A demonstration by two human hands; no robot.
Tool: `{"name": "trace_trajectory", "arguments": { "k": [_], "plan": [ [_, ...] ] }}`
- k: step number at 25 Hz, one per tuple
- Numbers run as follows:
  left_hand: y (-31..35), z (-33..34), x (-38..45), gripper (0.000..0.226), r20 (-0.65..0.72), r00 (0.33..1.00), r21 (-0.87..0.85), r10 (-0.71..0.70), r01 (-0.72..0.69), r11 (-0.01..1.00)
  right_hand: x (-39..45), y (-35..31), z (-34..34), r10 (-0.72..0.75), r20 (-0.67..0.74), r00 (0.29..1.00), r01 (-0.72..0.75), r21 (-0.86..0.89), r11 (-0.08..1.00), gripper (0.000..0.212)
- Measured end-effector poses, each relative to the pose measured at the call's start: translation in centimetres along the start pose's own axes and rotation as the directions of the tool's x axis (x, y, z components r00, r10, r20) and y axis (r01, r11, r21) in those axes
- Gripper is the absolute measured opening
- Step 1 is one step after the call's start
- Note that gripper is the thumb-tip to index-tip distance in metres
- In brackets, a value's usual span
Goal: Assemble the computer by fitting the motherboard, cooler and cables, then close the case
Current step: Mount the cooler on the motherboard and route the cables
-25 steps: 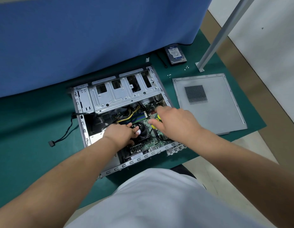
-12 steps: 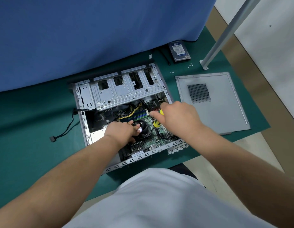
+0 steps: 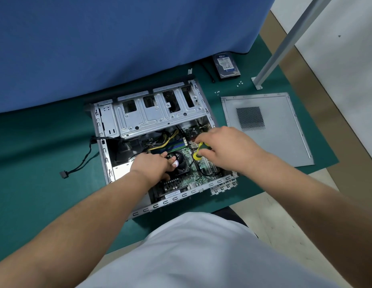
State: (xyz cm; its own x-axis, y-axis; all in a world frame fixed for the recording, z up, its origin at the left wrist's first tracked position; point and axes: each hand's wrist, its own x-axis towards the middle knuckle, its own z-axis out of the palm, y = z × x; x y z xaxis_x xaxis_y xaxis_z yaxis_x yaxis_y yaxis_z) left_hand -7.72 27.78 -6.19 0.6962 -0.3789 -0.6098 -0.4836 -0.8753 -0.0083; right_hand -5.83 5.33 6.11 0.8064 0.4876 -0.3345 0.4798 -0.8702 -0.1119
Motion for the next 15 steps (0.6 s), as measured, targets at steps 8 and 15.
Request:
{"name": "trace_trajectory", "arguments": {
  "k": [8,15],
  "plan": [
    [0.2,-0.1,-0.2,0.061,-0.007,1.0,0.003,-0.015,0.015,1.0,0.3,-0.6,0.0,-0.021,0.001,1.0,0.021,0.001,1.0,0.039],
    [0.3,-0.2,-0.3,0.062,-0.006,1.0,0.003,-0.008,0.008,1.0,-0.3,-1.5,0.7,0.083,-0.127,0.988,-0.092,-0.072,0.993,0.042]
  ]
}}
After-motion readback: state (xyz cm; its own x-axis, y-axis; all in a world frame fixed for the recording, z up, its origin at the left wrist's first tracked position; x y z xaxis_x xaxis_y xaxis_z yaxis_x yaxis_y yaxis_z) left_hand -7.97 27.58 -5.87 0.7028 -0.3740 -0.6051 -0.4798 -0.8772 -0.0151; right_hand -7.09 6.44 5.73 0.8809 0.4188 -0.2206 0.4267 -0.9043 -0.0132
